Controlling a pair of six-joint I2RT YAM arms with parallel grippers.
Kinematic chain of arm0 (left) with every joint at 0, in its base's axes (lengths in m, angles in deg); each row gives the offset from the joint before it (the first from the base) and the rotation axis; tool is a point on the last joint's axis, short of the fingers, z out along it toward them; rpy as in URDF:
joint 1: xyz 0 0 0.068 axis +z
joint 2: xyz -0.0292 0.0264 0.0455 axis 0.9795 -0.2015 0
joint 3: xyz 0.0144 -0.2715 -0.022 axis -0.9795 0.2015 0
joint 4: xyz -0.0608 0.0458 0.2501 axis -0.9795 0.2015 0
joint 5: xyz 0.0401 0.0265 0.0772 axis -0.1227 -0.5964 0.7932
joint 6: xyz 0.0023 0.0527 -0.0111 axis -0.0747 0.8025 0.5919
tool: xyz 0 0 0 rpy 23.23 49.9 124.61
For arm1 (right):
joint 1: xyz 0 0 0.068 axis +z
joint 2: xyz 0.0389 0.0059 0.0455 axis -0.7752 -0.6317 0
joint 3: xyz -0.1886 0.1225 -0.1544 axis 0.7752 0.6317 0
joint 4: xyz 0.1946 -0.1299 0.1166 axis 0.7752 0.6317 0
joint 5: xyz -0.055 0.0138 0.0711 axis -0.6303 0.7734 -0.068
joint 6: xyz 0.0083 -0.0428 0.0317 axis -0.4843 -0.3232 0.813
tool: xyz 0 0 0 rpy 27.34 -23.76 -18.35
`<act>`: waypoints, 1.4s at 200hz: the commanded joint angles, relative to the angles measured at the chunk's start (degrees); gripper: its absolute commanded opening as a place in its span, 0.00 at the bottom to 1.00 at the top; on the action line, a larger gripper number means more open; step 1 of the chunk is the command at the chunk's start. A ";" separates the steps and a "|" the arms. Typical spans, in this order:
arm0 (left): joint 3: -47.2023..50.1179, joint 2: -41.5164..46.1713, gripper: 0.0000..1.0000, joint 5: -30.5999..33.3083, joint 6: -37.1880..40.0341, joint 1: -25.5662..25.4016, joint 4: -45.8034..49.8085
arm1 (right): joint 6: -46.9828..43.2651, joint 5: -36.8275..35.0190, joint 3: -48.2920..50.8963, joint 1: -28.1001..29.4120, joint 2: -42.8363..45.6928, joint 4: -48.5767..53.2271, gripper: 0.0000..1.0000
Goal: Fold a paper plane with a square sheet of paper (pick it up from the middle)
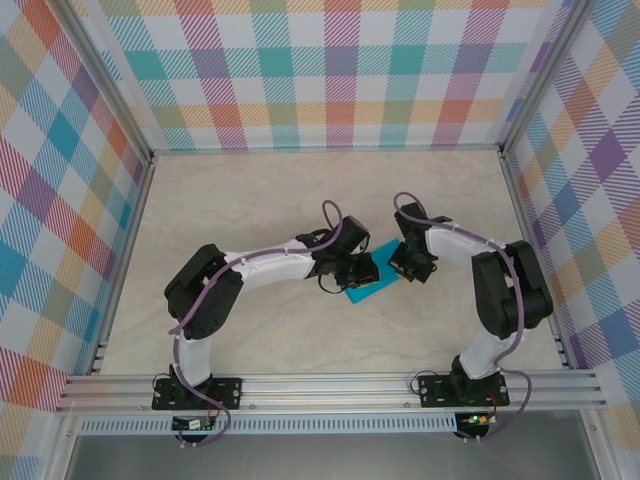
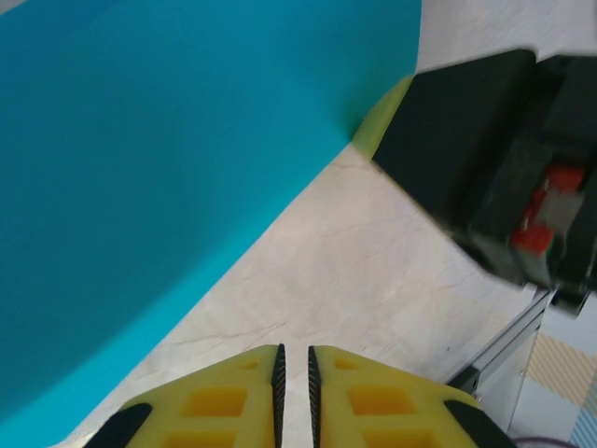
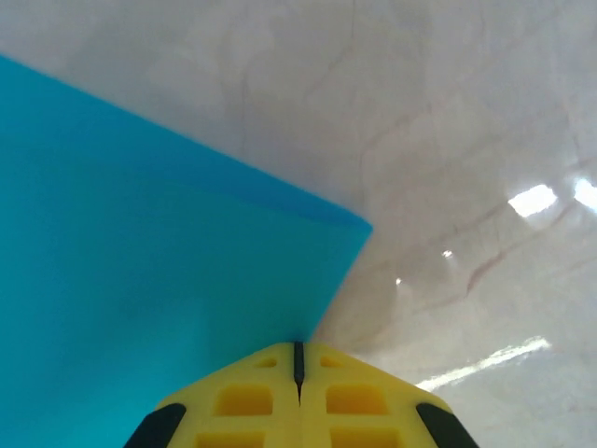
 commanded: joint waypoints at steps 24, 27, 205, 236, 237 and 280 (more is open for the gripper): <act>6.11 -1.45 0.09 7.26 -7.65 -2.75 -14.81 | -6.21 13.53 7.96 -1.17 11.44 -17.02 0.00; 6.34 -1.64 0.09 7.47 -7.97 -2.81 -15.35 | -6.79 14.19 8.31 -1.21 11.97 -17.69 0.00; 12.07 -3.15 0.04 12.49 -9.86 -3.50 -21.97 | -13.03 29.52 21.08 -4.37 9.30 -32.55 0.00; 12.19 -3.42 0.03 11.68 -9.65 -3.45 -23.12 | -12.79 28.88 22.53 -4.54 9.13 -33.95 0.00; 12.18 -3.40 0.03 11.62 -9.67 -3.45 -23.21 | -12.78 28.93 22.55 -4.54 9.10 -33.94 0.00; 11.61 -4.65 0.03 9.28 -9.60 -3.45 -26.62 | -12.55 28.89 22.92 -4.64 8.04 -35.08 0.00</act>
